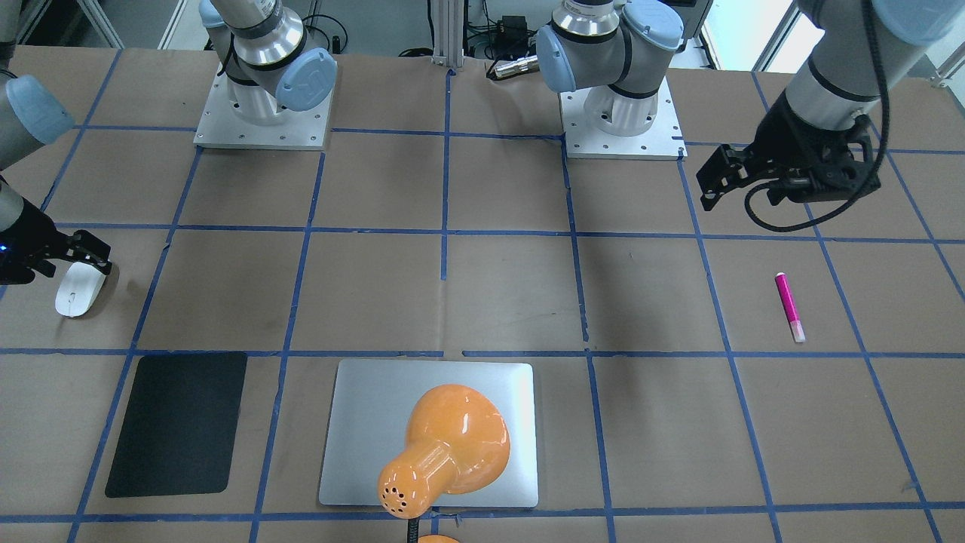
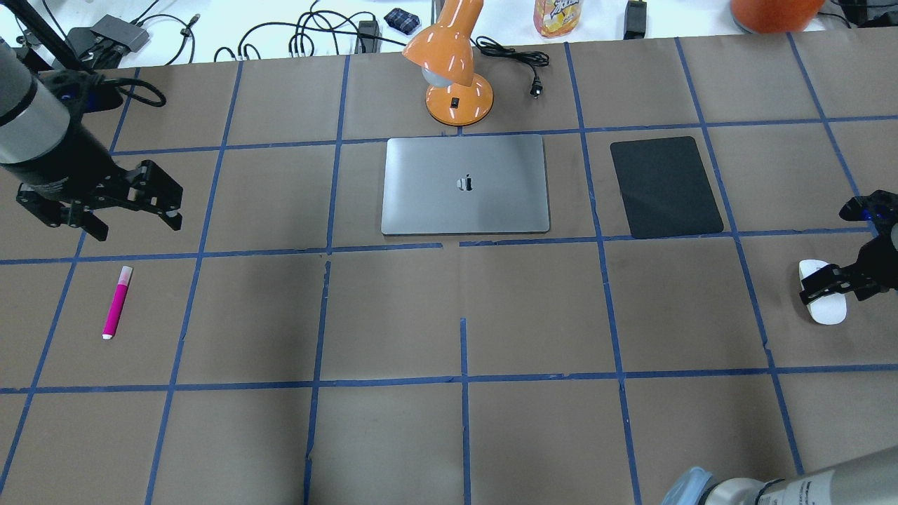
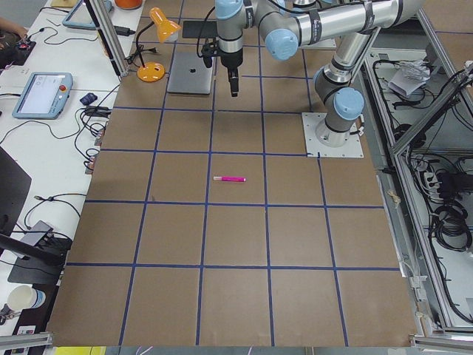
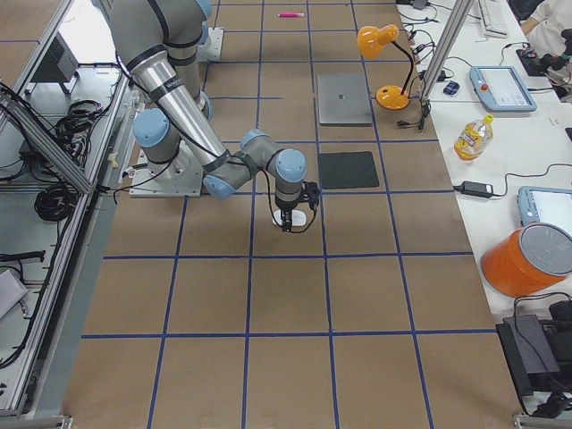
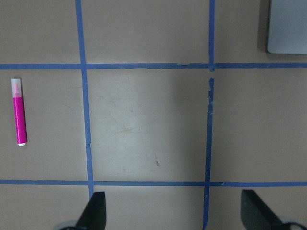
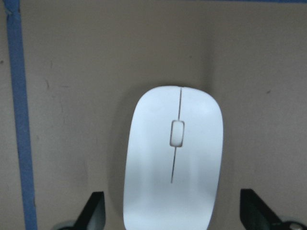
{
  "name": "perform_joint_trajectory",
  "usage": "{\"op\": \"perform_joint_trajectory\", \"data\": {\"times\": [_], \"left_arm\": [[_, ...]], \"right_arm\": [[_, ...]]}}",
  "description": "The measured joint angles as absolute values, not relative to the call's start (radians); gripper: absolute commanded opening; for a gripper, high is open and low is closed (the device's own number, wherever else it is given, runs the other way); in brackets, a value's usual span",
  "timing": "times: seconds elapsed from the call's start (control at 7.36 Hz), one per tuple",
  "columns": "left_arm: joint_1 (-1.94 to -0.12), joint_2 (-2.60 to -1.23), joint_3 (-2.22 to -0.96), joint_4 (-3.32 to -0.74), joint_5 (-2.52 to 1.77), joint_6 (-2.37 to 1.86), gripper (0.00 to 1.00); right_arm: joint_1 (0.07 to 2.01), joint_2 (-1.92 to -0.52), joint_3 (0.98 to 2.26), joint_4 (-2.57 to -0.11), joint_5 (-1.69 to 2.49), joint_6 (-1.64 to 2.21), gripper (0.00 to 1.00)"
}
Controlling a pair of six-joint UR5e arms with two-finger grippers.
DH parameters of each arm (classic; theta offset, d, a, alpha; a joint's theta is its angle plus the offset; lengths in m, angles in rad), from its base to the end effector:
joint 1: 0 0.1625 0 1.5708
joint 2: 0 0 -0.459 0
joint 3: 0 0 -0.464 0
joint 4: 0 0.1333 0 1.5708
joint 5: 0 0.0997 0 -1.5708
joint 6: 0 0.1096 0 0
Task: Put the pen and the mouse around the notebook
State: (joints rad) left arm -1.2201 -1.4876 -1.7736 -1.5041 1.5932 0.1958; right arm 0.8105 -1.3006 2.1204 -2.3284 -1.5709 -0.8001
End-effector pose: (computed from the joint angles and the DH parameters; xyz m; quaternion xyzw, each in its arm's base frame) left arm 0.0545 -0.5298 0.4499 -0.0770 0.9966 0.0285 0.0036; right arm -0.2699 -0.4772 0.1501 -0.0199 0.9993 0.0221 0.0218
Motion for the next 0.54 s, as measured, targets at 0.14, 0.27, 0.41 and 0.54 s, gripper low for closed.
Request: {"op": "perform_joint_trajectory", "data": {"times": [0.14, 0.27, 0.41, 0.54], "left_arm": [[-1.154, -1.497, -1.782, -1.495, 1.591, 0.232, 1.00], [-1.085, -1.512, -1.796, -1.481, 1.588, 0.278, 1.00], [-1.019, -1.533, -1.817, -1.442, 1.586, 0.331, 1.00], [-0.968, -1.558, -1.849, -1.364, 1.588, 0.401, 1.00]], "right_arm": [[0.810, -1.293, 2.121, -2.336, -1.570, -0.796, 0.81], [0.810, -1.290, 2.120, -2.339, -1.569, -0.790, 0.70], [0.810, -1.289, 2.118, -2.340, -1.568, -0.781, 0.61], [0.809, -1.290, 2.116, -2.341, -1.568, -0.773, 0.57]]}}
